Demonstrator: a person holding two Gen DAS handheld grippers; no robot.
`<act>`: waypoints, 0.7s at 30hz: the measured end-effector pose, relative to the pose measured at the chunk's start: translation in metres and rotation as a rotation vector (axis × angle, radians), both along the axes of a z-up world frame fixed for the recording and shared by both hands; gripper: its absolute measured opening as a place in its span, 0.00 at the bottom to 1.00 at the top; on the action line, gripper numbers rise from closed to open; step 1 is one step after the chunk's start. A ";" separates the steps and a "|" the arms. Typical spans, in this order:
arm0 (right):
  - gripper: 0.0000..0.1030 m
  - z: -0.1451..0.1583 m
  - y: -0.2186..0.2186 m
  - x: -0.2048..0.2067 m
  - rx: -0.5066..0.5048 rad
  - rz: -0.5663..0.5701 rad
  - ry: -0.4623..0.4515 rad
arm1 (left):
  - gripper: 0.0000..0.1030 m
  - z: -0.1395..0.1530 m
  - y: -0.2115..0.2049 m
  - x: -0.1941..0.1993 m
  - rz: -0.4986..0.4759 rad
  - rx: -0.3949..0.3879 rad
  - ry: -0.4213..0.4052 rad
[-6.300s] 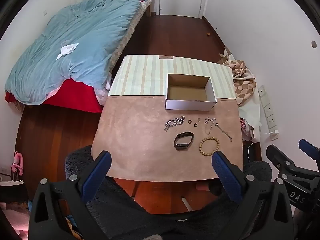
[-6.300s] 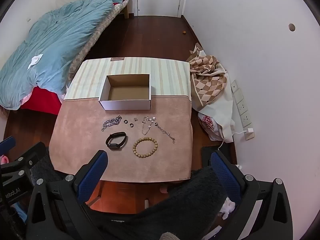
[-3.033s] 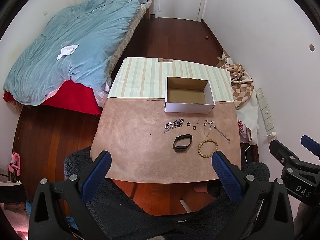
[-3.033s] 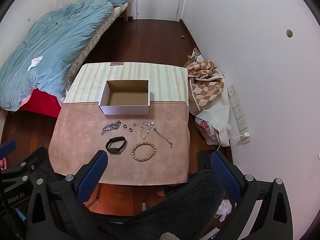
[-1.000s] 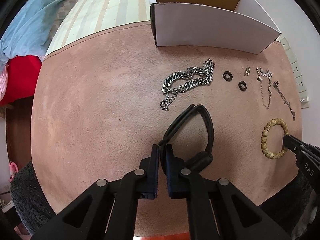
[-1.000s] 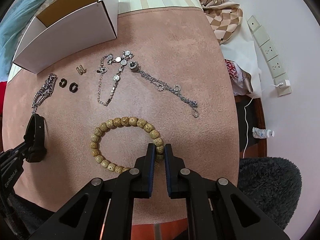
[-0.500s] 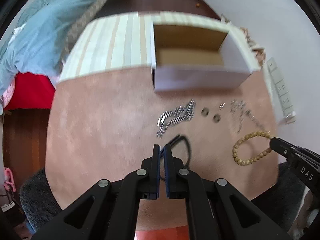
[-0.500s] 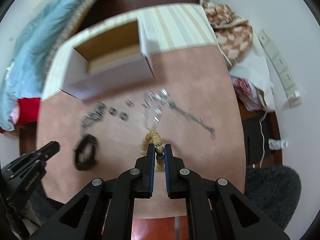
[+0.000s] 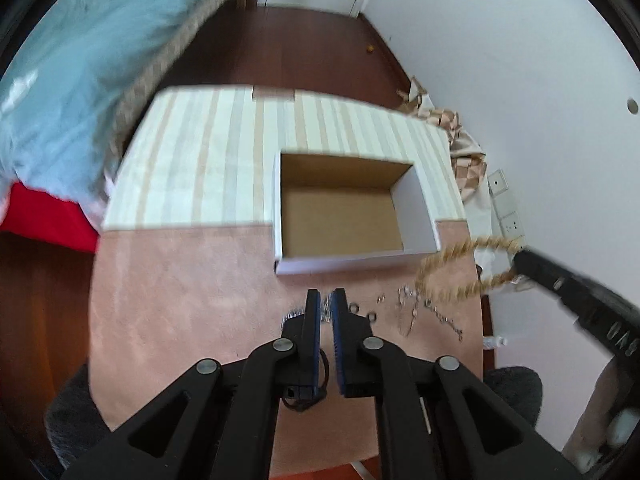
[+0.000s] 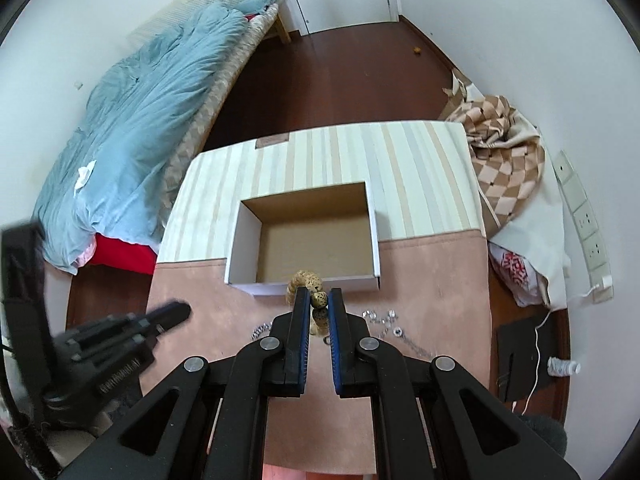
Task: Organize jewelry
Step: 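Carry the watch band and bead bracelet into the white box and release both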
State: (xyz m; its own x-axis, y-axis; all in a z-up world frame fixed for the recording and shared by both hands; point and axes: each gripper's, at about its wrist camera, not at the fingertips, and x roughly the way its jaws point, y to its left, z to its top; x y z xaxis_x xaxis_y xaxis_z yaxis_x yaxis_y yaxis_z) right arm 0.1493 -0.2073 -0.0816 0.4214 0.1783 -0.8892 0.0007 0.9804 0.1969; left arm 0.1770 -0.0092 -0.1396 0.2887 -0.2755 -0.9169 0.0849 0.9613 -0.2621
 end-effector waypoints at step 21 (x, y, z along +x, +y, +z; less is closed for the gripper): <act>0.09 -0.090 -0.021 -0.049 0.020 -0.094 0.189 | 0.04 -0.136 -0.027 -0.041 -0.102 0.203 0.142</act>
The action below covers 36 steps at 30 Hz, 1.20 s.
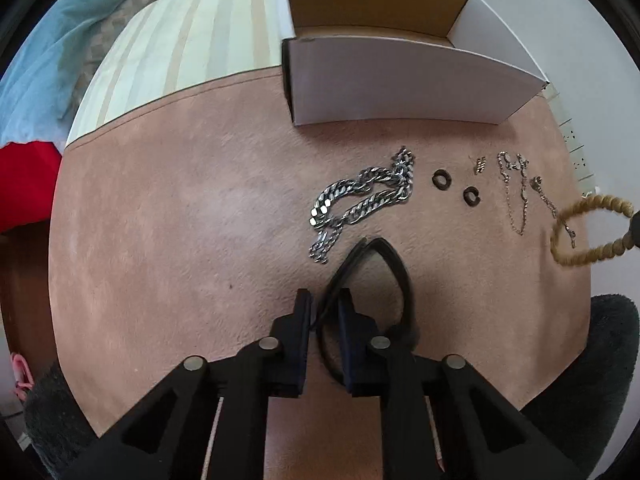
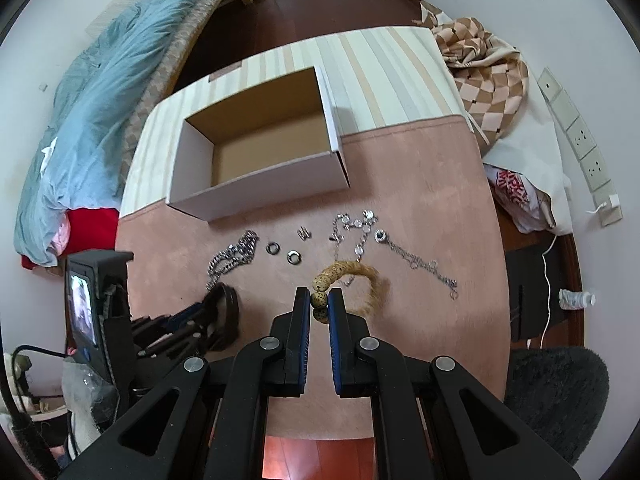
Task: Organize jewelry
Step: 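Carry the watch band and bead bracelet into the white box and release both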
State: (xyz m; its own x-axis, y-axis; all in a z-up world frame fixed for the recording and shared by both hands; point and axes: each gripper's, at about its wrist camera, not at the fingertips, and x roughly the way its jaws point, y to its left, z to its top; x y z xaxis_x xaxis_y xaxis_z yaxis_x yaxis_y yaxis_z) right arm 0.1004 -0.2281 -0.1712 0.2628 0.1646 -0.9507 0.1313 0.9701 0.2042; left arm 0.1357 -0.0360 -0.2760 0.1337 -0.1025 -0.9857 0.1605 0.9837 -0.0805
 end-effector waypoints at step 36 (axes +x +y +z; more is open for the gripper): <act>0.40 0.006 0.033 0.182 0.065 0.140 0.011 | 0.90 0.095 0.009 0.170 0.106 -0.065 -0.114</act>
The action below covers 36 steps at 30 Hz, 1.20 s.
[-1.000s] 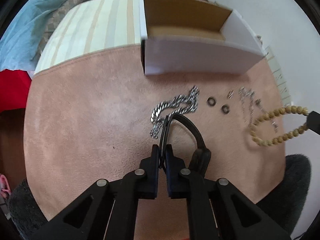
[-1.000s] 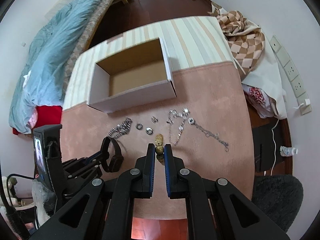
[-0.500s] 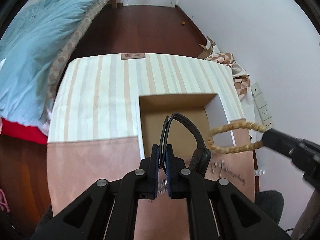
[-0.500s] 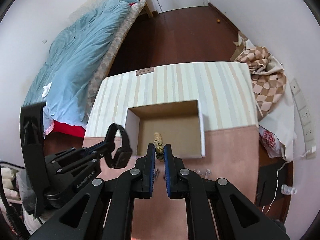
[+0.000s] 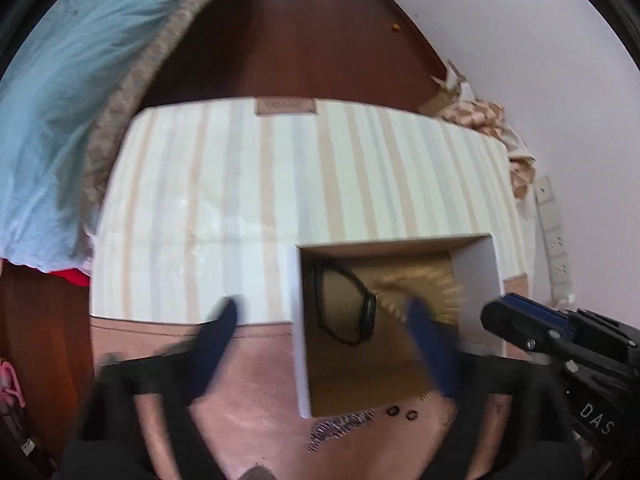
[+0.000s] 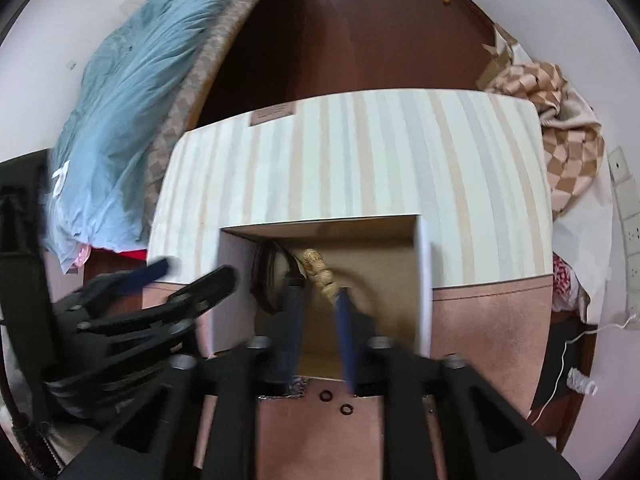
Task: Organize jewelry
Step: 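Carry the watch band and bead bracelet into the white box and release both, then withdraw both tools from the box and move back over the table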
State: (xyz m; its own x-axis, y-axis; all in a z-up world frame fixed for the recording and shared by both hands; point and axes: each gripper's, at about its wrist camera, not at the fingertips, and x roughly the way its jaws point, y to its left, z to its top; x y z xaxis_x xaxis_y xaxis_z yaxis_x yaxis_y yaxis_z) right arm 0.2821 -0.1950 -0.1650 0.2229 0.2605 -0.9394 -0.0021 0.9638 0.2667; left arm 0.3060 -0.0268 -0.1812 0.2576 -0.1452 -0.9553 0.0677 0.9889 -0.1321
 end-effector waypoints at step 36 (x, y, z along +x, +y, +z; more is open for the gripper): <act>0.94 0.045 -0.004 -0.109 -0.310 -0.048 -0.228 | 0.99 0.062 0.014 -0.124 0.094 0.183 -0.237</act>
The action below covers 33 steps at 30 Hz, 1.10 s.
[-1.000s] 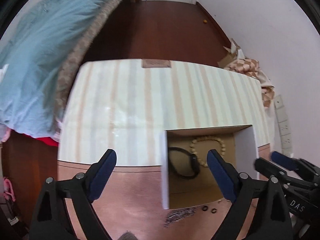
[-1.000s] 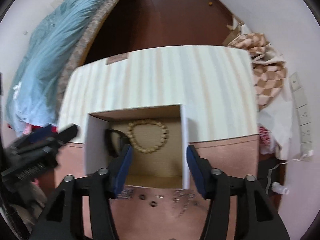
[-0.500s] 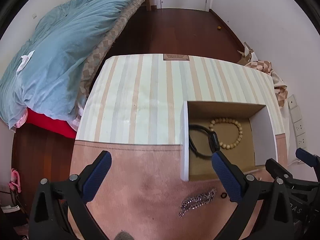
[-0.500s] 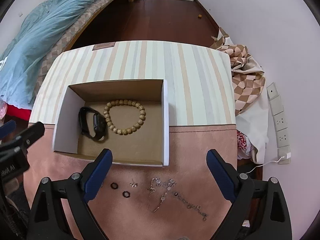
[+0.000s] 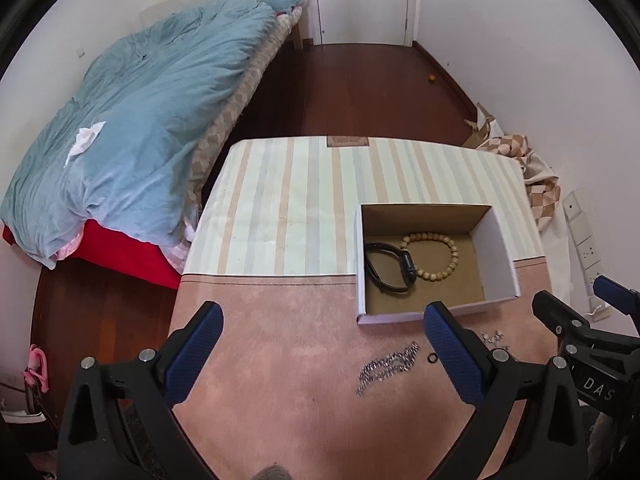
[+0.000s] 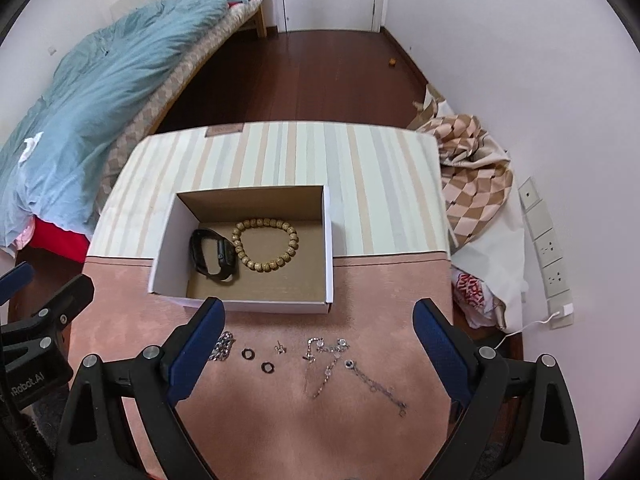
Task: Organize jewelry
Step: 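Withdraw both tools from the box and move back over the table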
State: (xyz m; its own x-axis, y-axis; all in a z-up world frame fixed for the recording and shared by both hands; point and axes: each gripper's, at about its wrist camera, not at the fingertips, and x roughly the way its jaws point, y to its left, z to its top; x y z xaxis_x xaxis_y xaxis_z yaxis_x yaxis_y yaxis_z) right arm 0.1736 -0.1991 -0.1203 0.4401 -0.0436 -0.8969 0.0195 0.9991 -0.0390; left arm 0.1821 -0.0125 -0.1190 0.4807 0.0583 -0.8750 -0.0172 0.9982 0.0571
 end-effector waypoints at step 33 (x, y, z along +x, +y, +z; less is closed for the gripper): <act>0.72 -0.107 -0.108 -0.106 0.113 -0.341 0.101 | 1.00 -0.106 0.001 -0.067 0.074 0.101 0.084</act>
State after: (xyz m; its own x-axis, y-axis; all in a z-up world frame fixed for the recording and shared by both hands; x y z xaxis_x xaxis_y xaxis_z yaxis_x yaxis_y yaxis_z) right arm 0.0676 -0.3067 -0.2272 0.3268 -0.0705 -0.9424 0.3534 0.9340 0.0527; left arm 0.1155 -0.0114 -0.2253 0.3967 0.1805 -0.9000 -0.0818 0.9835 0.1612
